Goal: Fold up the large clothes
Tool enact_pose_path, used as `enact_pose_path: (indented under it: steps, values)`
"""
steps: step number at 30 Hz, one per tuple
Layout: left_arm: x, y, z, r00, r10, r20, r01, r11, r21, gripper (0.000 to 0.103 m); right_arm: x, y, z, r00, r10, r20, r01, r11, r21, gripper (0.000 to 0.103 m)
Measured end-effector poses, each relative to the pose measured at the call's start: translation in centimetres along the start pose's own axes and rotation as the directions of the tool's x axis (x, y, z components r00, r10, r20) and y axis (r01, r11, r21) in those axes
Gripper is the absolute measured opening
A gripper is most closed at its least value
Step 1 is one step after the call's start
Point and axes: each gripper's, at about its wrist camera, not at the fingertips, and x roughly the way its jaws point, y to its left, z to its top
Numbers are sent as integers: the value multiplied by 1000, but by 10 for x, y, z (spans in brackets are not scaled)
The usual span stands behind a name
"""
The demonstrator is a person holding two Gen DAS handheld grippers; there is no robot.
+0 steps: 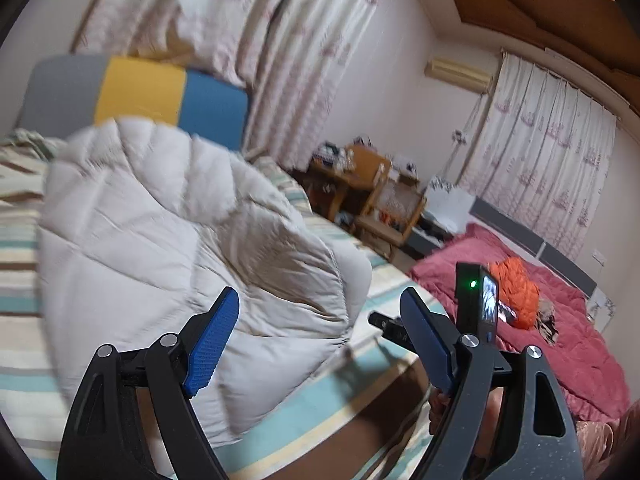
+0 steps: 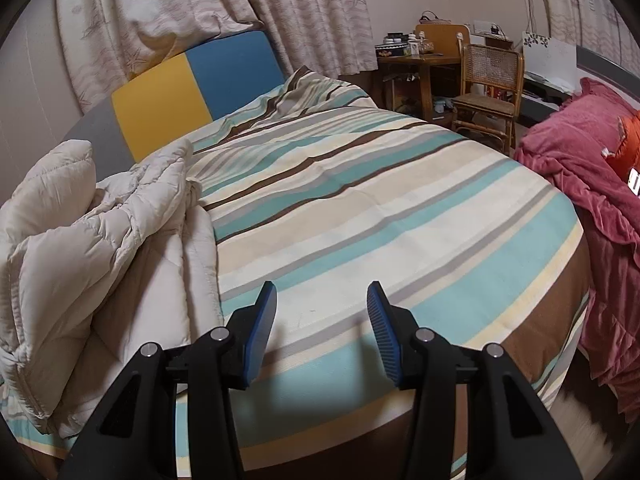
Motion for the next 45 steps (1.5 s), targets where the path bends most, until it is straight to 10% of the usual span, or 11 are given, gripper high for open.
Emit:
enact_pose_path:
  steps: [3, 6, 11, 16, 20, 24, 45]
  values:
    - [-29, 17, 7, 992, 80, 100, -74, 995, -62, 82, -2, 4, 7, 1000, 7, -9, -7, 1000, -13, 47]
    - [-56, 42, 13, 946, 264, 189, -238, 960, -149, 82, -8, 10, 20, 1000, 30, -9, -30, 999, -23, 47]
    - [-67, 107, 32, 796, 585, 157, -512, 788, -342, 77, -29, 44, 60, 993, 113, 35, -110, 991, -78, 47]
    - [-28, 152, 46, 742, 670, 6, -623, 694, -360, 69, -46, 109, 107, 971, 232, 61, -218, 960, -178, 47]
    - [23, 172, 45, 795, 592, -128, -593, 717, -365, 55, -41, 163, 131, 955, 295, 25, -278, 922, -269, 47]
    - [58, 149, 51, 811, 566, -148, -583, 765, -272, 55, -14, 199, 143, 955, 296, -19, -284, 896, -340, 47]
    - [168, 109, 76, 733, 612, -297, -629, 776, 46, 59, 127, 117, 124, 988, 89, -130, -120, 959, -257, 44]
